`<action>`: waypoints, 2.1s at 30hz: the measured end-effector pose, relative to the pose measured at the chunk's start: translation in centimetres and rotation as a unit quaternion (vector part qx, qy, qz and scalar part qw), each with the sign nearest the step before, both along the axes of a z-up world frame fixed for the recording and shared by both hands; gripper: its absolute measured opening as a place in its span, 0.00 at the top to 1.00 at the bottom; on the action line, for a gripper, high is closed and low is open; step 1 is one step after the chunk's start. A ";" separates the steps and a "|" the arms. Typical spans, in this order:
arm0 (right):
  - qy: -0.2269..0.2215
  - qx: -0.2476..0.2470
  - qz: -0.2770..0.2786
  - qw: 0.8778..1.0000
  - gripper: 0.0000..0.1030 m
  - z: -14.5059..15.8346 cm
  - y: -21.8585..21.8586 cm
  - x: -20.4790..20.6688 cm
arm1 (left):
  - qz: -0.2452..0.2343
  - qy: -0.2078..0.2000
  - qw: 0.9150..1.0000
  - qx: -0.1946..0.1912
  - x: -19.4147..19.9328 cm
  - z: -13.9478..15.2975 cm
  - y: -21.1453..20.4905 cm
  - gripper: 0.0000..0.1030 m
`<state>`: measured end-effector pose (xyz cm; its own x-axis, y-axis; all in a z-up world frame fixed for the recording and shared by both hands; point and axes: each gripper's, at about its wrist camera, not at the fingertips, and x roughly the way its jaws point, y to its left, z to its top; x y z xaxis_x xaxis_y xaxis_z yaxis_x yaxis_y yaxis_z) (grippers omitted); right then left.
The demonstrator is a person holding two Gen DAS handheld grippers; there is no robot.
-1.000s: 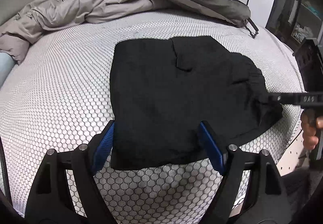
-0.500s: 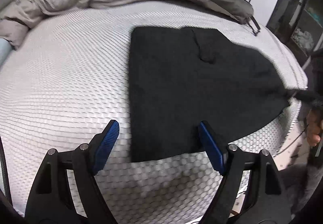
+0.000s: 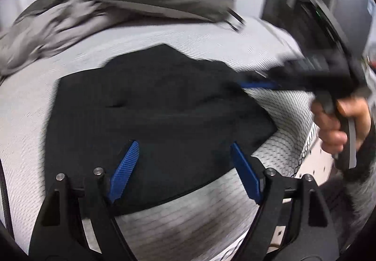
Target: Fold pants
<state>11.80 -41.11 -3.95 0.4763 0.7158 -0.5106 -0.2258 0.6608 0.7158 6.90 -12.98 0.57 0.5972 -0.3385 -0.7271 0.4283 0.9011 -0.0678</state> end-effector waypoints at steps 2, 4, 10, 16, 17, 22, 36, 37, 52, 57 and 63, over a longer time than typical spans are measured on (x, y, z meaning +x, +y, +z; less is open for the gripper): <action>0.004 0.022 -0.008 1.000 0.74 -0.2 -0.3 0.6 | -0.009 0.010 1.000 -0.002 0.5 -0.9 -1.9 0.23; 0.003 0.051 -0.010 0.999 0.74 0.0 -0.5 1.1 | -0.002 0.031 0.999 -0.026 1.2 -1.6 -2.7 0.23; -0.005 -0.007 -0.007 1.000 0.74 0.4 1.2 2.4 | 0.000 0.065 0.996 -0.061 1.7 -2.0 -2.0 0.23; -0.003 0.018 -0.023 1.000 0.95 0.1 0.2 2.3 | -0.006 0.064 0.996 -0.059 2.6 -2.5 -2.0 0.23; -0.020 0.020 -0.023 0.999 0.95 1.0 0.0 1.8 | -0.009 0.064 0.996 -0.057 2.4 -2.4 -2.2 0.23; 0.010 -0.048 -0.039 0.998 0.92 -0.1 -0.6 1.9 | -0.009 0.058 0.998 -0.026 2.1 -2.9 -3.2 0.23; 0.020 0.024 0.079 0.996 0.73 -0.1 -0.3 -1.8 | 0.142 0.015 0.986 -0.086 1.5 2.0 12.5 0.23; 0.020 0.016 0.082 0.996 0.73 0.1 0.1 -1.8 | 0.154 0.017 0.984 -0.088 1.4 2.0 13.6 0.23; -0.008 -0.077 0.084 0.993 0.94 0.3 -0.1 -3.9 | 0.203 0.030 0.978 -0.031 1.2 -0.6 18.2 0.23; -0.009 -0.039 0.052 0.998 0.70 0.9 -1.9 -4.0 | 0.205 0.031 0.978 -0.029 1.1 -0.4 18.2 0.23; 0.017 -0.005 -0.013 1.000 0.39 -0.1 -2.9 -2.5 | 0.243 0.076 0.965 -0.059 2.3 -2.3 19.2 0.23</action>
